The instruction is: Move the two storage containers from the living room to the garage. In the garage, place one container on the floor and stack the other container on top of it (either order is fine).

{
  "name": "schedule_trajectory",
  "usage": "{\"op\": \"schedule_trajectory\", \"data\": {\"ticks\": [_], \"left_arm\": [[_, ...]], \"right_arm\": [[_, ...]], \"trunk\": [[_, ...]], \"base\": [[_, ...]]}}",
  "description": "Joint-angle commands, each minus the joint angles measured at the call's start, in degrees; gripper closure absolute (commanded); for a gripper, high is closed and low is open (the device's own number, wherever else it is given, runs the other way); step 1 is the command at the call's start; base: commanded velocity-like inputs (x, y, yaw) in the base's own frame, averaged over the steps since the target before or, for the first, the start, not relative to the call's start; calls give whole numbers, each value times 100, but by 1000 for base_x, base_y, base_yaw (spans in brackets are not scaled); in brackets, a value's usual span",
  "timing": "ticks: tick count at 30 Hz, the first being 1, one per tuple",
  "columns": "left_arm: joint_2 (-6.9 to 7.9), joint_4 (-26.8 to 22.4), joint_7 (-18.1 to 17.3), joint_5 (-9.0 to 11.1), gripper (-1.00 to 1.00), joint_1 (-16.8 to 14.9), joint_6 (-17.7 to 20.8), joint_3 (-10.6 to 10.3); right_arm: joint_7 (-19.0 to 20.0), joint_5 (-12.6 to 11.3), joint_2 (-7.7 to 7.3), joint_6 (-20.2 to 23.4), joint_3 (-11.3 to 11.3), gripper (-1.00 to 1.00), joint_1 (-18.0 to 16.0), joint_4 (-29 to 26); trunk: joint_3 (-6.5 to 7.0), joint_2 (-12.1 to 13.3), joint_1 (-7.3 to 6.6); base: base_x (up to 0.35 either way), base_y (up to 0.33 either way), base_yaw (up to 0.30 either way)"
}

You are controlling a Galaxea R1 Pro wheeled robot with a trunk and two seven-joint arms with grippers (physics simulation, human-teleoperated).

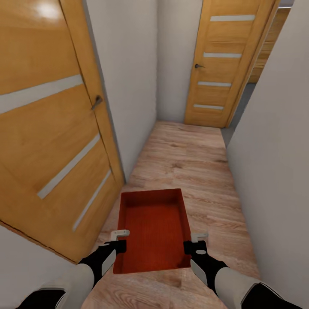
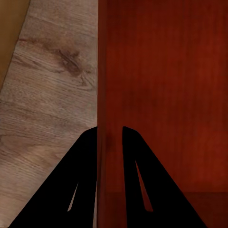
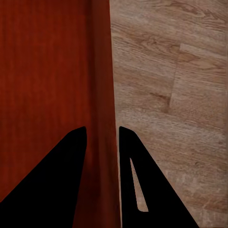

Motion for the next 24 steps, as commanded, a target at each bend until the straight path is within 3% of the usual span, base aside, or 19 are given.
{"op": "schedule_trajectory", "data": {"ticks": [1, 24], "left_arm": [[54, -5, 64, -32, 100, 7, 40, -151], [54, -4, 64, -32, 100, 7, 40, -153]], "right_arm": [[-32, -2, -20, -42, -250, 100, -10, -1], [-31, -2, -20, -42, -250, 100, -10, -1]], "trunk": [[-4, -3, 3], [-4, -3, 3]], "base": [[323, 0, -165], [323, 0, -213]]}}
